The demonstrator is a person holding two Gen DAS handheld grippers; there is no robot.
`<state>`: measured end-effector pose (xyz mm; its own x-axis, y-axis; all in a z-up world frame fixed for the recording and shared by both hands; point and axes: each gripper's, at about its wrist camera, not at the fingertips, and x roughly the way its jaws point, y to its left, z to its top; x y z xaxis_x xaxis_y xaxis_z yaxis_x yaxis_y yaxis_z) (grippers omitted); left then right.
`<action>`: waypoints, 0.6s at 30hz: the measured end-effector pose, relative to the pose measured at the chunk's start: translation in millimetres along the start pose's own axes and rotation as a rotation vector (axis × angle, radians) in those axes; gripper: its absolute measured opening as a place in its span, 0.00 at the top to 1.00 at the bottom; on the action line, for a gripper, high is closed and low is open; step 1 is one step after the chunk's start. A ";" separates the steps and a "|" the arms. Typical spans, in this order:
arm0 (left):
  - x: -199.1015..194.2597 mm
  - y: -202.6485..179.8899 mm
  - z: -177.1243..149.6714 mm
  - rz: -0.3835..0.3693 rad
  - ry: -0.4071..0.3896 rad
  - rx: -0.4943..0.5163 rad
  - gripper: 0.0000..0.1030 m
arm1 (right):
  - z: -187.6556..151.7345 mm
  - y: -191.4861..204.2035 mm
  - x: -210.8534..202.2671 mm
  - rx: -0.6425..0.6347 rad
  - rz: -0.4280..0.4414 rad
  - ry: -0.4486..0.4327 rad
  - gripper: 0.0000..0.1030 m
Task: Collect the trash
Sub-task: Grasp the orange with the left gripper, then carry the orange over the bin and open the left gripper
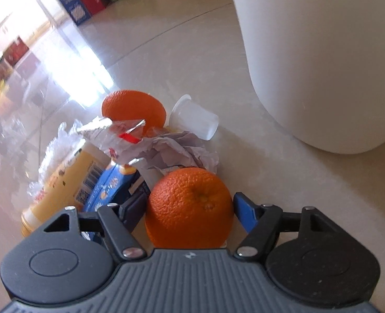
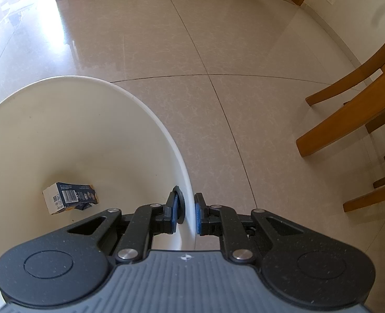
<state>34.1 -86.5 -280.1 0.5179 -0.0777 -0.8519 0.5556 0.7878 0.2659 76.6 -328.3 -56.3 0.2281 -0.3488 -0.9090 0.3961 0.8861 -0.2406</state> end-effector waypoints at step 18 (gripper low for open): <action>-97.6 65.7 42.6 -0.260 0.104 -0.057 0.31 | -0.5 3.3 1.0 -0.010 -0.012 -0.001 0.84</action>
<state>47.7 -53.2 -160.3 0.2914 -0.2207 -0.9308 0.6218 0.7831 0.0090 77.6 -325.6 -58.2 0.2239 -0.3594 -0.9059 0.3900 0.8849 -0.2546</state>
